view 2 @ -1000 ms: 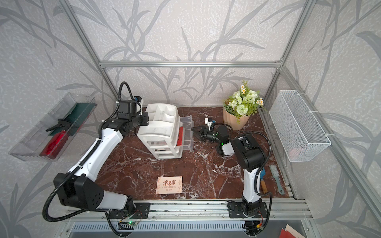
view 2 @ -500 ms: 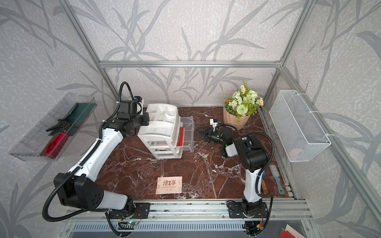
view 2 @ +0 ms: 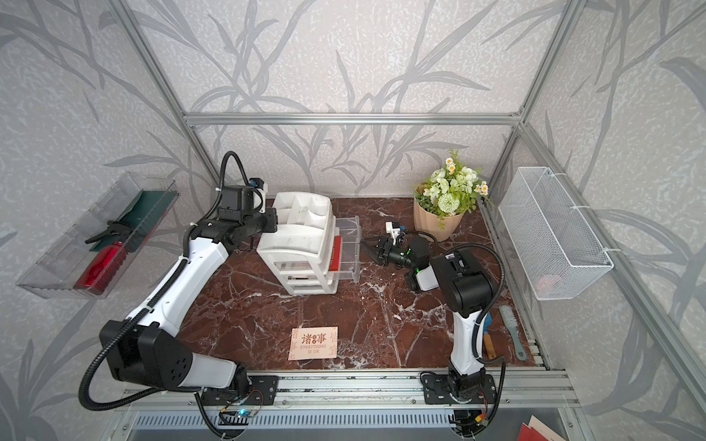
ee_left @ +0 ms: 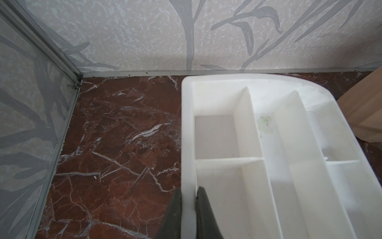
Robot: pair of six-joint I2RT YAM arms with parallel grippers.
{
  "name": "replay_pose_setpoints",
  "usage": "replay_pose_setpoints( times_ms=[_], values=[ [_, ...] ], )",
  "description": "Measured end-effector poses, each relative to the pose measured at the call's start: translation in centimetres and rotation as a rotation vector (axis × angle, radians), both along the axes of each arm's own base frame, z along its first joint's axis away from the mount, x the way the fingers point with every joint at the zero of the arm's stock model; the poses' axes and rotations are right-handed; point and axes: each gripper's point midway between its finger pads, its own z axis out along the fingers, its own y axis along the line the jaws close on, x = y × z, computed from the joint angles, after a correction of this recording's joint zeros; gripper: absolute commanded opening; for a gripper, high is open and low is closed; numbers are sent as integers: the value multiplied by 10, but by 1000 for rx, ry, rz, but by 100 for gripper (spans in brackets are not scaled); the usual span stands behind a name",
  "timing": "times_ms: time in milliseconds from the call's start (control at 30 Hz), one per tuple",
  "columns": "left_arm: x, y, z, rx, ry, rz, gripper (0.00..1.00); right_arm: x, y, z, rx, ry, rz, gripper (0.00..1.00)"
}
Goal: Take the postcards out of the drawer
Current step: Open the drawer in the storage box.
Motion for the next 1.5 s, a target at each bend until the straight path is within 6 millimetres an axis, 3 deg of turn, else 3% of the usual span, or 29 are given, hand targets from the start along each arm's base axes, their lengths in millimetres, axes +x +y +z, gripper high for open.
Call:
replay_pose_setpoints(
  times_ms=[367,733,967,1267,1500],
  values=[
    [0,-9,1,-52,0,-25,0,-3,5,-8,-13,-2,11,62],
    [-9,5,3,4,21,27,0,-10,16,-21,-27,11,39,64],
    [-16,12,3,39,51,43,0,-12,33,-29,-30,18,73,65],
    [-18,15,2,57,62,51,0,-13,54,-24,-19,-6,114,66],
    [-18,15,2,63,56,48,0,-13,56,-23,-17,-4,112,61]
  ],
)
